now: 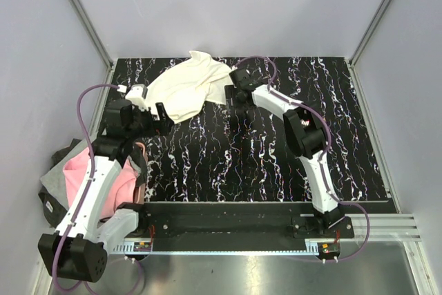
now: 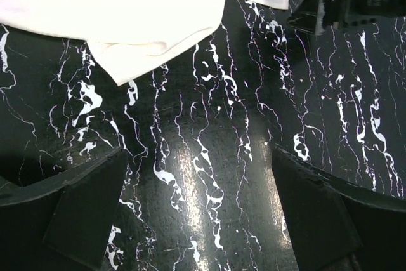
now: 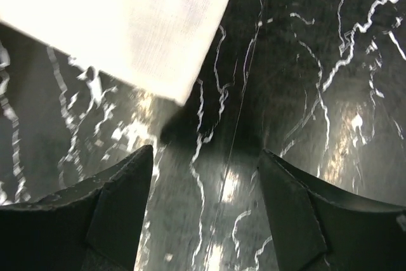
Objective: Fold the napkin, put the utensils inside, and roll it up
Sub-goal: Move the napkin to the centre of the board
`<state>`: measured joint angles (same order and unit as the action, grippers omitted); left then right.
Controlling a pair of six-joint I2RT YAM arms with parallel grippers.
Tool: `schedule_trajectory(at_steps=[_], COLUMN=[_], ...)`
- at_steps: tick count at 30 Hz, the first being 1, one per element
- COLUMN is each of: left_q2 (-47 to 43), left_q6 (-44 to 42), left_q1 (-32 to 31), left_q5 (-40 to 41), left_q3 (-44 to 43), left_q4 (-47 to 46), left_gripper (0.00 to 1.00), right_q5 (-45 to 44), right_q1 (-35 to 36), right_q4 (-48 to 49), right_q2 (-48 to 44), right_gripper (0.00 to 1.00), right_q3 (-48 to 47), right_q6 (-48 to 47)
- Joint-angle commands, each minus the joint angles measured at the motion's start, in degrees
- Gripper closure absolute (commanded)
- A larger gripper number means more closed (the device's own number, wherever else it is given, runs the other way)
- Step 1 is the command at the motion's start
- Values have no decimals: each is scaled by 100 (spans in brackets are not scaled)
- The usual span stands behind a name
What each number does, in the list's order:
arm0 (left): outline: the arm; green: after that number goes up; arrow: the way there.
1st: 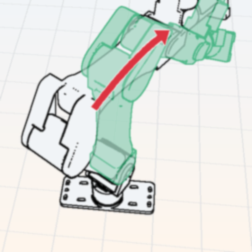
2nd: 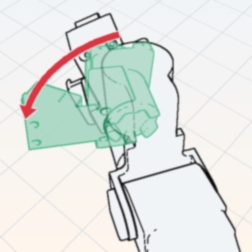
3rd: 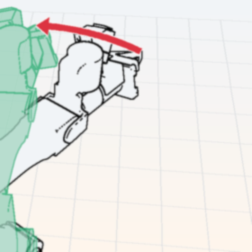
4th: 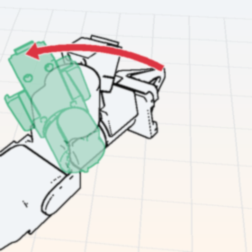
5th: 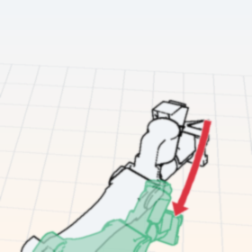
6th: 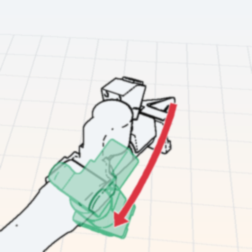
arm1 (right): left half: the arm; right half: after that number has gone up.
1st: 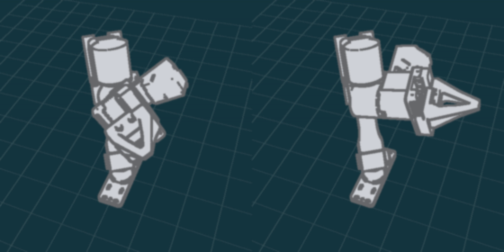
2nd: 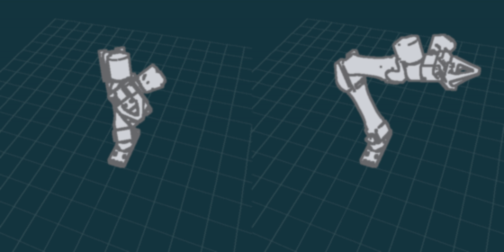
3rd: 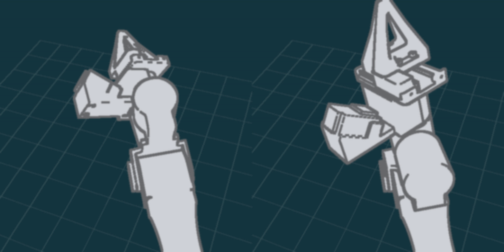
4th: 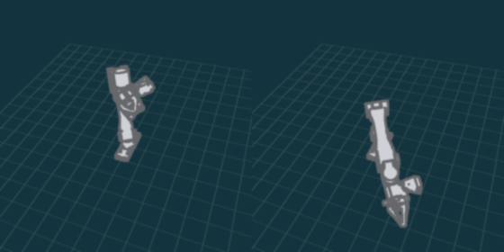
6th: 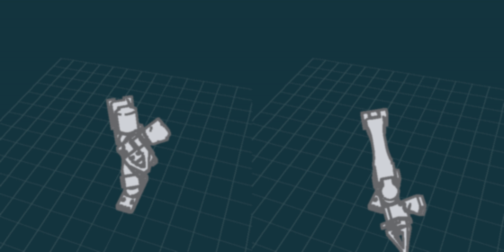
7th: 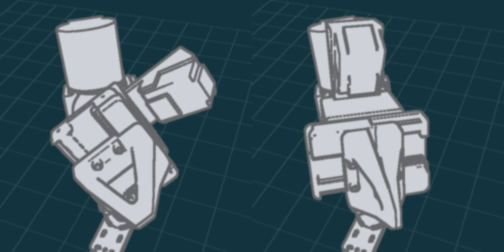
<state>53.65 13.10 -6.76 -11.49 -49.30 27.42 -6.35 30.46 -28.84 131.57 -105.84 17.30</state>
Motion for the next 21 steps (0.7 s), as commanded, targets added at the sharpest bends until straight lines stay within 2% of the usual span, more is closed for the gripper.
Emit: schedule_trajectory(at_steps=[1,15,20,21], left_q2=[23,172,181,172], left_q6=[-18,17,26,17], left_q1=[17,26,26,26], left_q5=[-205,-416,-451,-451], left_q3=[8,-10,-18,-18], left_q4=[-158,-140,-140,-140], left_gripper=[1,1,1,1], right_q5=[-437,-244,-156,-121], right_q1=[39,92,110,110], right_q4=[-306,-1097,-1387,-1396], right_q2=[272,1468,1653,1661], right_gripper=[26,39,53,65], right_q3=[-735,-2334,-2564,-2556], right_q6=[-183,-570,-570,-570])
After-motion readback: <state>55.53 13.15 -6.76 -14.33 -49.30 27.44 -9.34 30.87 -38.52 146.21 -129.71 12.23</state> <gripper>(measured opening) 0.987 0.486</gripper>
